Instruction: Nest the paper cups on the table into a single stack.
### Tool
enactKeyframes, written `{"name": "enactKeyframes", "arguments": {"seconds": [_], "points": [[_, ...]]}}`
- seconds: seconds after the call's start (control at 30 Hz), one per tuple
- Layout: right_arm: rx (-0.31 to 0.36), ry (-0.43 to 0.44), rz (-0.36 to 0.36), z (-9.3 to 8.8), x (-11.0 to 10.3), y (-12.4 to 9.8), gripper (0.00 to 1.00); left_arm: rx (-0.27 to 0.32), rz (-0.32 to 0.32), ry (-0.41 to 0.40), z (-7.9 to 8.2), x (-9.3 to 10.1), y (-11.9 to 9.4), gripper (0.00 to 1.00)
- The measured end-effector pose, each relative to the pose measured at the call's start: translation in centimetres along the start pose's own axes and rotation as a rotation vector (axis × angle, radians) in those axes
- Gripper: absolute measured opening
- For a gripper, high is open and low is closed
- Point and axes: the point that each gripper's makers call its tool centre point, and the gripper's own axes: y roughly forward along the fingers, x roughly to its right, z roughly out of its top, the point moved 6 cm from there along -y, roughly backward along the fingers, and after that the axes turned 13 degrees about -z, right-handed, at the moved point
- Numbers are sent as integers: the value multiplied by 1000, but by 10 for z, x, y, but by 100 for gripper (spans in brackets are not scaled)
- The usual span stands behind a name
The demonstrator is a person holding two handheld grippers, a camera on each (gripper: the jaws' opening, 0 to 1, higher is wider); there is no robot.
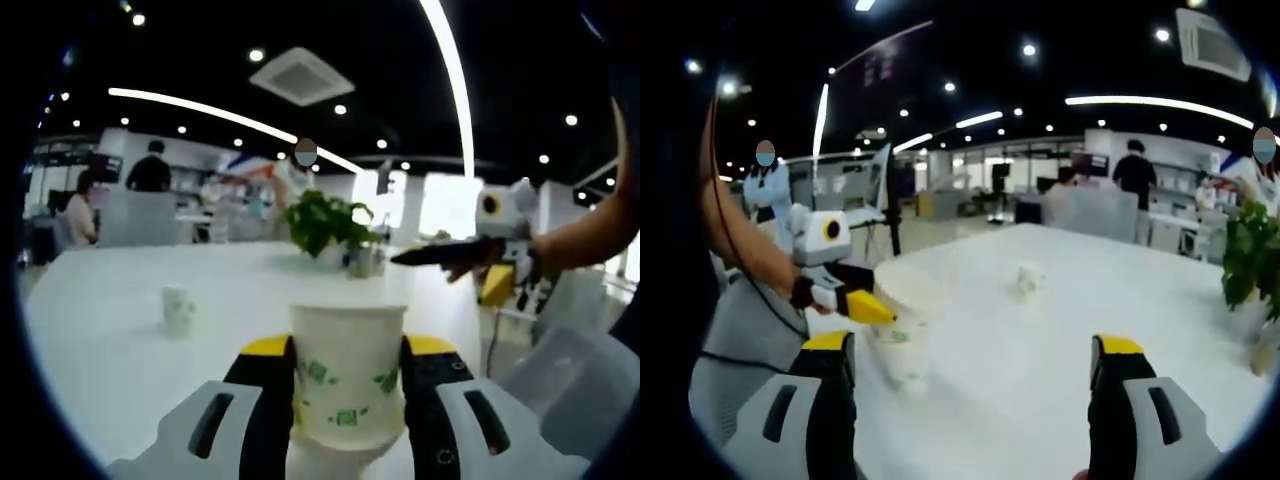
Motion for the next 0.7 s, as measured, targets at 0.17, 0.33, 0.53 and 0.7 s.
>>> {"name": "enactKeyframes", "arguments": {"seconds": [0.17,0.33,0.53,0.7], "points": [[0,3,0,-2,1,0,96,-95,-3,42,-10,5,-3,40],[-4,5,3,-3,-1,1,96,-126,-11,55,-15,7,-5,40],[-6,6,9,-5,-3,3,96,-150,-8,76,-17,6,-6,41],[-6,10,8,-5,-4,3,96,-162,-4,87,-16,4,-11,41]]}}
